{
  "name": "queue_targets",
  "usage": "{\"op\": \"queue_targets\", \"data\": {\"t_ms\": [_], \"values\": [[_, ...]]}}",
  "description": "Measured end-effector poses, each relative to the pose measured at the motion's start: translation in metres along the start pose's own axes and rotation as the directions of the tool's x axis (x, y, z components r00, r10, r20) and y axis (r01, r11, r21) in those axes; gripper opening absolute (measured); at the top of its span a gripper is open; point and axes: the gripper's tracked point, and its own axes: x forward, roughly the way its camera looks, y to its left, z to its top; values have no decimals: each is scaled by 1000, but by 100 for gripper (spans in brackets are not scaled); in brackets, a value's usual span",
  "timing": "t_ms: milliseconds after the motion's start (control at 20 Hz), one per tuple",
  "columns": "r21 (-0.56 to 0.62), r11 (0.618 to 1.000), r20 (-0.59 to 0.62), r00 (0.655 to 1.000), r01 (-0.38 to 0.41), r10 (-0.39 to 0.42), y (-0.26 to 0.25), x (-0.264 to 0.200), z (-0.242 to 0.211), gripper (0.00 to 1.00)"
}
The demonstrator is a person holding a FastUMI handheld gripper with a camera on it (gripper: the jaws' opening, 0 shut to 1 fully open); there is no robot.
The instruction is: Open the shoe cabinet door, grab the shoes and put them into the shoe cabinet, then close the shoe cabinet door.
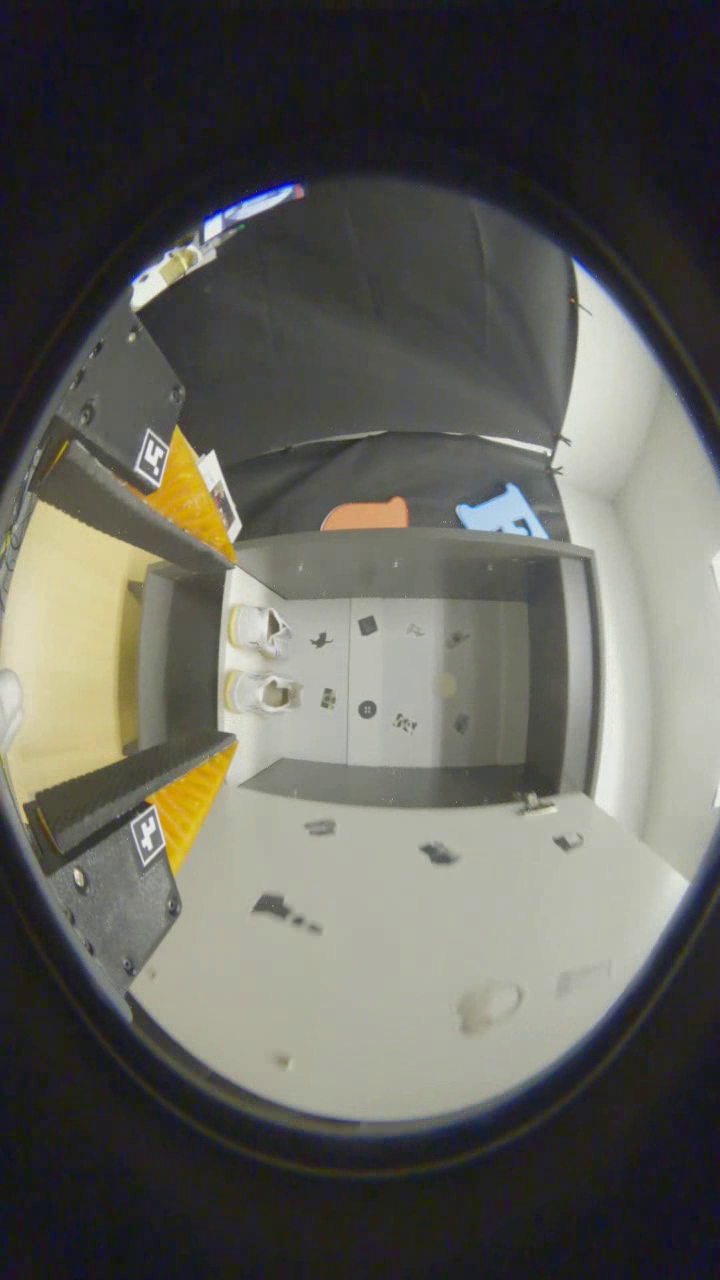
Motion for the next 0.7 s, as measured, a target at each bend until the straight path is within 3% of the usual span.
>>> {"op": "queue_targets", "data": {"t_ms": [200, 450, 700], "values": [[29, 998, 64, 996, 56, -58, -36, -87, 12, 100], [71, 989, 94, 986, 133, -140, -101, -158, 20, 100], [99, 968, 100, 965, 232, -241, -193, -164, 25, 100]]}}
